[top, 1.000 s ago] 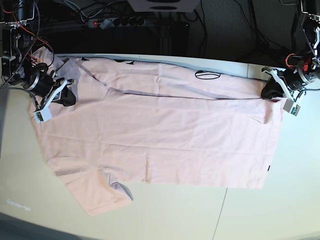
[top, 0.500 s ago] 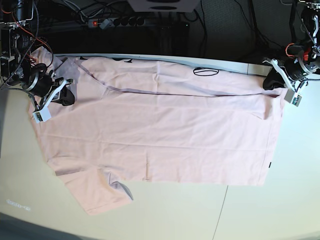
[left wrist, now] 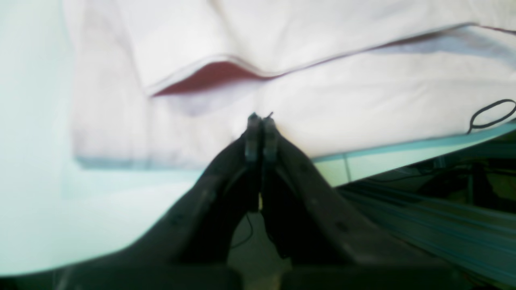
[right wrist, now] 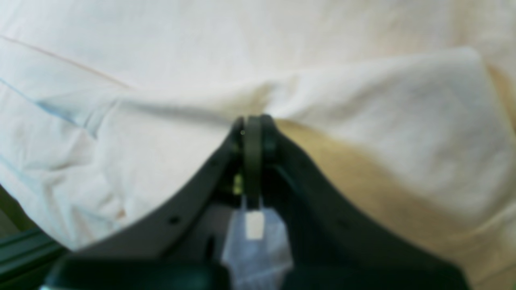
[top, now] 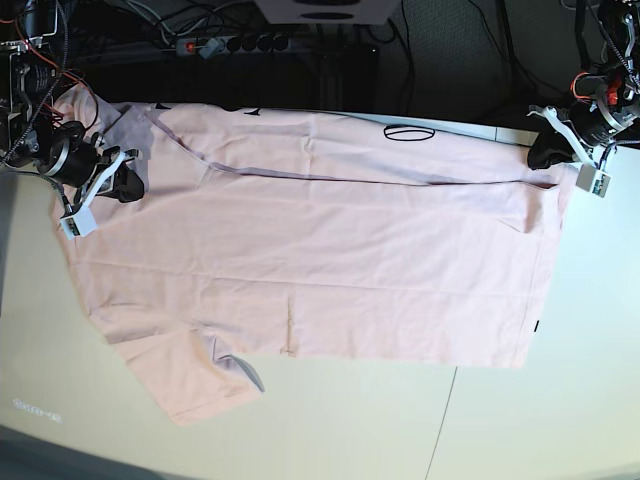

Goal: Fold the T-shirt properly
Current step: 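Move the left gripper to the shirt's hem corner and grasp it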

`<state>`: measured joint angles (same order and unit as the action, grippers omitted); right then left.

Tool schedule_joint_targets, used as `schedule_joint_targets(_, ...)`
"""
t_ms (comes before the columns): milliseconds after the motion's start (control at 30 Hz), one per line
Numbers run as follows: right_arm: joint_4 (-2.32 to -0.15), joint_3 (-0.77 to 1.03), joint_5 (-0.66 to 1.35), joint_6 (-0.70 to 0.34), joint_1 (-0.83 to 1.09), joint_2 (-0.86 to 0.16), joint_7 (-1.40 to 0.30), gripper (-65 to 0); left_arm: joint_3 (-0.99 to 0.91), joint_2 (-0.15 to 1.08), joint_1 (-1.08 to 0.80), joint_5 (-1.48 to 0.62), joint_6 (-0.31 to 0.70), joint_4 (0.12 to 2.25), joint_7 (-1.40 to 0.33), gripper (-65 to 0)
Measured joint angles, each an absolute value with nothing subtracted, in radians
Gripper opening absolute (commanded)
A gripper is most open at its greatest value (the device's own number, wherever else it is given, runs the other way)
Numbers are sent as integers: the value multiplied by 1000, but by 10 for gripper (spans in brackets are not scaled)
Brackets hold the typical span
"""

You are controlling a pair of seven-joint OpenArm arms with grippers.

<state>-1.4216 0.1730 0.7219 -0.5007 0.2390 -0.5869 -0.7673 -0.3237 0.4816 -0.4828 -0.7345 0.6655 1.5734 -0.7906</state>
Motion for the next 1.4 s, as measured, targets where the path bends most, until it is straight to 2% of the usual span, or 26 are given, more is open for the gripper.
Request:
schedule_joint_targets(200,-1422,173,720,-501,241,-587,-762,-650,-455,475,-487,-797,690,1671,-950,-650)
schedule_joint_targets(233,-1422,173,720,-501,241,-587,-762,-650,-488,474,-474,-832,690,1713,-953,-615)
schedule_joint_targets(367,-1422,173,719,-501,241,-587,-760,-650,-550,545,-370,-946,688,1851,-909,-312)
schedule_joint_targets(400,-1422,173,719,-501,241,-587,-761,-650,-551,564,-347,-944,688,1852,-882,-286)
schedule_joint_targets(533,-1422,173,714,-501,241,-587,-760,-650,-509,610,-250,-885,688,1789,-814,-284)
schedule_joint_targets(667,-1422,173,707,-501,235,-587,-760,-650,-376,651,-76,-880,688,1637,-799,-284)
schedule_joint_targets(900,-1423,173,696,-500,234,-587,-760,-650,-130,636,265,-847,689,1203,-783,-284)
schedule_joint_targets(1133,-1423,173,689,-500,234,-587,-760,-650,30,636,565,-828,688,724,-731,-284)
schedule_joint_targets(1267,-1423,173,689,-500,235,-587,-760,-650,83,598,664,-810,688,520,-730,-284)
schedule_joint_targets(1400,-1423,173,688,-501,236,-587,-760,-650,105,553,693,-754,689,405,-720,-285)
